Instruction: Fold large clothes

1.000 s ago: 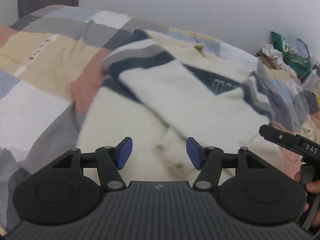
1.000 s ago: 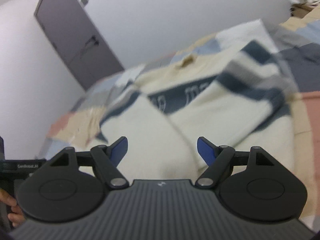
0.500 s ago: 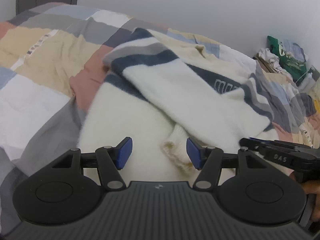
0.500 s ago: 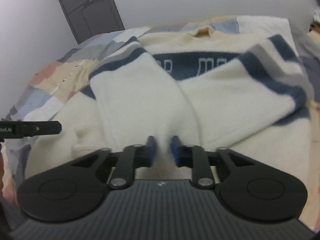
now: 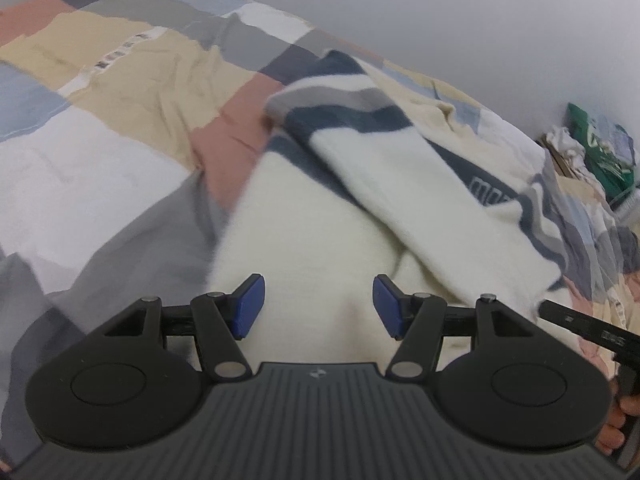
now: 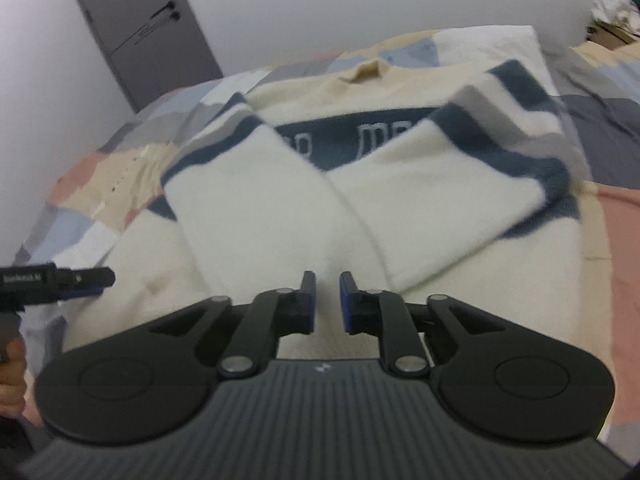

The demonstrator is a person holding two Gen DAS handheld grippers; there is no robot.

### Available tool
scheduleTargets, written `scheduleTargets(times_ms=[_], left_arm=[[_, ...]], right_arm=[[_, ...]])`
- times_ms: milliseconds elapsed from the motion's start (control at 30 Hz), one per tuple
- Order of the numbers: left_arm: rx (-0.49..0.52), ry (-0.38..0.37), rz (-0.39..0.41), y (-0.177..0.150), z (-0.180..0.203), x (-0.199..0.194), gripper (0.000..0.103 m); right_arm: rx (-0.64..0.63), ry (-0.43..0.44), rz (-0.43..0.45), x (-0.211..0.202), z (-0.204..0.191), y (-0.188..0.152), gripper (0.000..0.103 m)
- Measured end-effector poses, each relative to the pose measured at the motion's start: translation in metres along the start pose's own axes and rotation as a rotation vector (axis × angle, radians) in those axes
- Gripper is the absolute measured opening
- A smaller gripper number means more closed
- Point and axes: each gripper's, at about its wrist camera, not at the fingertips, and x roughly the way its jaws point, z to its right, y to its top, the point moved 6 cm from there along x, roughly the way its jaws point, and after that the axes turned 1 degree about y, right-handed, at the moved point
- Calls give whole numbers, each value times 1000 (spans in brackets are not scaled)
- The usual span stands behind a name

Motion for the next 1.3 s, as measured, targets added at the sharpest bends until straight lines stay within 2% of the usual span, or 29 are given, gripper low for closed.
scheduleTargets(times_ms=[33,67,100,233,300,433,467,533,633,700,800,967,1000,1067,1300], left_arm=[[-14,7,0,0,-3,-1,66],[-29,14,2,1,-7,-3,66],[-44,23,6,2,-11,-4,66],[-101,91,22,6,-31,-12,66],[-147,108,26,8,-44,-15,66],[-241,143,27,11,-68,-14,66],[-266,152,21,11,-74,-12,66],[-309,159,1,8,-83,-8,66],[-357,152,-30,5,-92,0,66],[-375,143,-45,3,-93,5,66],[-379,89,-59,-1,-87,6,66],[-375,-145,-114,-8,-59,11,66],[-369,-170,-122,-11,-54,11,66],[-346,-172,-138,-16,-47,11,66],[-355,-122,-194,-28,-50,18,66]], right_arm=[[9,-9,9,-5,3,1,38],[21,-15,19,-10,6,1,58],[39,-18,35,-16,10,1,71],[72,-70,70,-35,24,2,75],[80,-118,88,-42,34,3,81],[118,-257,81,-47,58,0,82],[152,-267,72,-46,65,-2,82],[274,-229,48,-44,82,-7,82],[512,-124,-14,-34,107,-22,82],[611,-77,-52,-27,116,-32,84],[637,-53,-57,-23,115,-34,84],[647,76,-71,-20,99,-36,84],[632,92,-78,-19,93,-36,84],[598,97,-86,-18,83,-38,84],[583,-1,-95,-25,81,-49,81]])
